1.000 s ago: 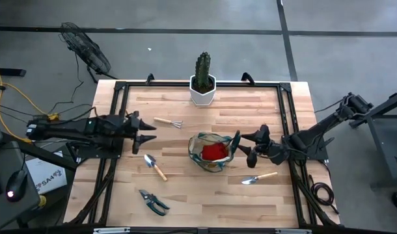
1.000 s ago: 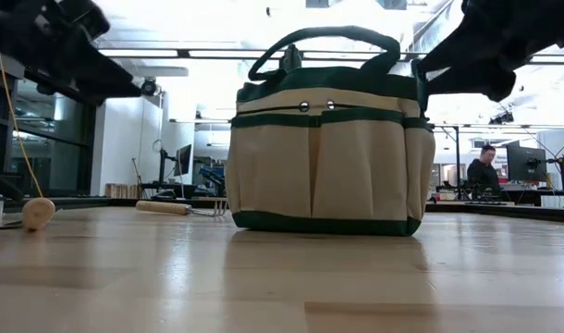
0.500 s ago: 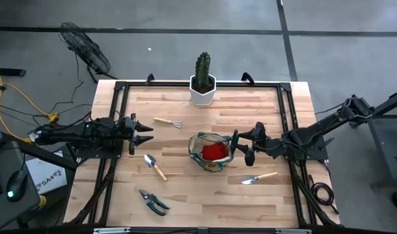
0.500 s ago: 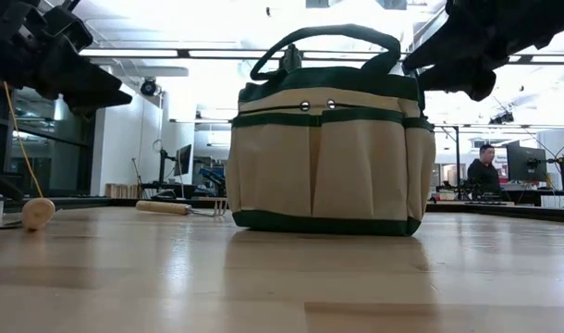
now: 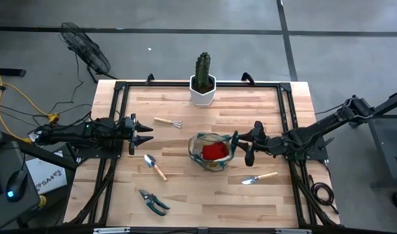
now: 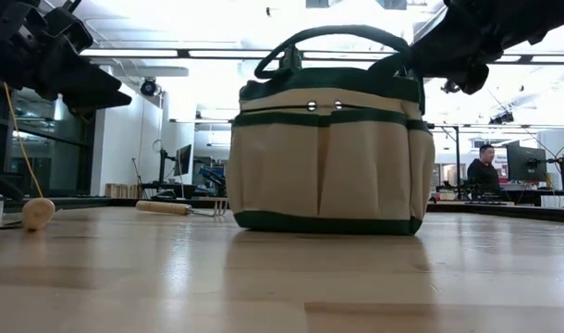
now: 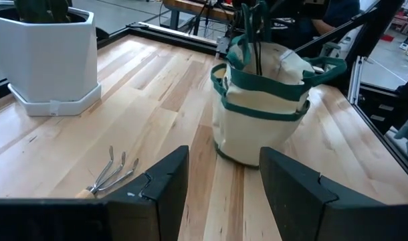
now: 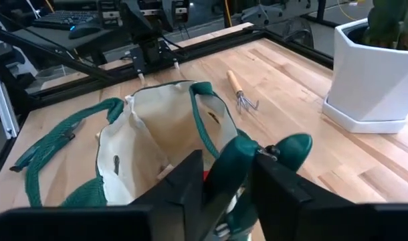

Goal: Pick & Place Garden tools in Gardening bag
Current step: Adjust the green shears in the brown gardening bag

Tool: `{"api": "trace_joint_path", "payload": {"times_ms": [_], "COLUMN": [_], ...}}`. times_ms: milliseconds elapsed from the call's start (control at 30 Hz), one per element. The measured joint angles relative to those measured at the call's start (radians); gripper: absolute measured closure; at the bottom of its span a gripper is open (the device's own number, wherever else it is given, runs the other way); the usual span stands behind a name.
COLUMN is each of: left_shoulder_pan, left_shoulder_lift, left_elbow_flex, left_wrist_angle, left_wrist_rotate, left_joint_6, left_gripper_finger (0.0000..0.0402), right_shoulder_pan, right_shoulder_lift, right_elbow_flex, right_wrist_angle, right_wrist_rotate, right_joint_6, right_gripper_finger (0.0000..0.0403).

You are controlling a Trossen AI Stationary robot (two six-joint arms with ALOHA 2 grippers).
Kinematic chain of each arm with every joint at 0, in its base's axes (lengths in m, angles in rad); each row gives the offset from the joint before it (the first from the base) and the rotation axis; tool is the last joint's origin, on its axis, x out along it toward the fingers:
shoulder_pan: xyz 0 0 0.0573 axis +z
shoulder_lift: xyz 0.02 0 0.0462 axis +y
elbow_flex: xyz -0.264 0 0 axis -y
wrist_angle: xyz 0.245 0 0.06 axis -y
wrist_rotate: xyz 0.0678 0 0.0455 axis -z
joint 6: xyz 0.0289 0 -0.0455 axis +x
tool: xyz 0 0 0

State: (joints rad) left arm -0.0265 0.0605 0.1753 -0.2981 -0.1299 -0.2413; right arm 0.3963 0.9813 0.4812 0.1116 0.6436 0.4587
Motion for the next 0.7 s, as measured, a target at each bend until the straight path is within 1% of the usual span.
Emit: {"api": "trace_joint_path", "payload": {"times_ms": [200, 400, 700], "left_shoulder_pan": [0.0, 0.0, 0.0], "left_shoulder_lift": [0.0, 0.0, 0.0], "left_elbow_flex": [0.0, 0.0, 0.0], "left_wrist_angle": [-0.004, -0.02, -0.02], "left_wrist_rotate": [0.0, 0.0, -0.001], "left_joint_6": [0.0, -0.003, -0.004], "left_gripper_finger": [0.0222, 0.0222, 0.0222], "right_shoulder_pan": [0.0, 0.0, 0.0], "right_shoulder_lift": [0.0, 0.0, 0.0], "right_elbow_flex": [0.0, 0.0, 0.0], "right_wrist_angle": [0.003, 0.033, 0.09], "right_wrist_rotate": [-0.041, -0.037, -0.032], "right_joint_6": [0.0, -0.023, -0.036], "right_gripper_finger": [0.0327, 0.0361, 0.0358]}}
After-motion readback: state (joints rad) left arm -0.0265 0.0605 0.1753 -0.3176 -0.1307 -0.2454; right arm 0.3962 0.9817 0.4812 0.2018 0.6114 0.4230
